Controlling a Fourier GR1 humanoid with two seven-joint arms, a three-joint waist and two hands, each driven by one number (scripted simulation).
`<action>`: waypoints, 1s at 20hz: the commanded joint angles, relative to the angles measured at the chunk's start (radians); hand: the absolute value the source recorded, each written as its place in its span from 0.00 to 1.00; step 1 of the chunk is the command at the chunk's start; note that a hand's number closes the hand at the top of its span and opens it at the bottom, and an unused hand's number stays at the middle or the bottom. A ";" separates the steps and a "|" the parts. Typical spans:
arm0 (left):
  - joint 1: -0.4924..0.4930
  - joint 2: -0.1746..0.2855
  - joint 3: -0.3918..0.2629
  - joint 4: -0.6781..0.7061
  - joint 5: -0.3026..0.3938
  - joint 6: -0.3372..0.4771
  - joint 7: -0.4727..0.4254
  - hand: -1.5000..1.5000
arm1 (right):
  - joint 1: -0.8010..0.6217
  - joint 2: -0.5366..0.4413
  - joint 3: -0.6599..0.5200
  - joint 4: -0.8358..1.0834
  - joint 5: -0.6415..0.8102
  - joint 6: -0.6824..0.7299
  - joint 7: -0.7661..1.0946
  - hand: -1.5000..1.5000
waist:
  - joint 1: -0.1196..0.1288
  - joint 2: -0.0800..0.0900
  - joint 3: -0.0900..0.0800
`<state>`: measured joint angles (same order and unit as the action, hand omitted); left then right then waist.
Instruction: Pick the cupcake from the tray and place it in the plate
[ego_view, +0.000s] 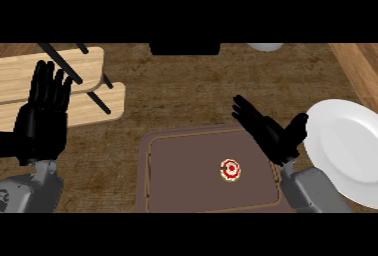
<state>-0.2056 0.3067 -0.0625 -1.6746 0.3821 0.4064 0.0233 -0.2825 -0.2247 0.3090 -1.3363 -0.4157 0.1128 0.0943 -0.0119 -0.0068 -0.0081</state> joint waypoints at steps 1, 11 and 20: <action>0.020 -0.017 -0.038 0.046 -0.015 -0.030 0.027 0.50 | -0.052 -0.034 -0.069 -0.016 0.030 -0.028 0.008 1.00 | 0.010 0.007 0.008; 0.250 0.037 -0.148 0.110 -0.015 -0.109 0.133 0.50 | -0.071 -0.264 -0.295 -0.087 0.312 -0.368 -0.176 0.00 | -0.080 0.019 0.008; 0.274 0.034 -0.201 0.115 -0.029 -0.149 0.147 0.50 | 0.054 -0.233 -0.234 -0.212 0.355 -0.369 -0.260 0.00 | -0.050 0.010 0.006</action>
<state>0.0121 0.3721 -0.1879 -1.6876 0.3392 0.2720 0.0711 -0.2684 -0.4461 0.0480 -1.4972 -0.0970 -0.2507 -0.1621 -0.0680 -0.0126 0.0219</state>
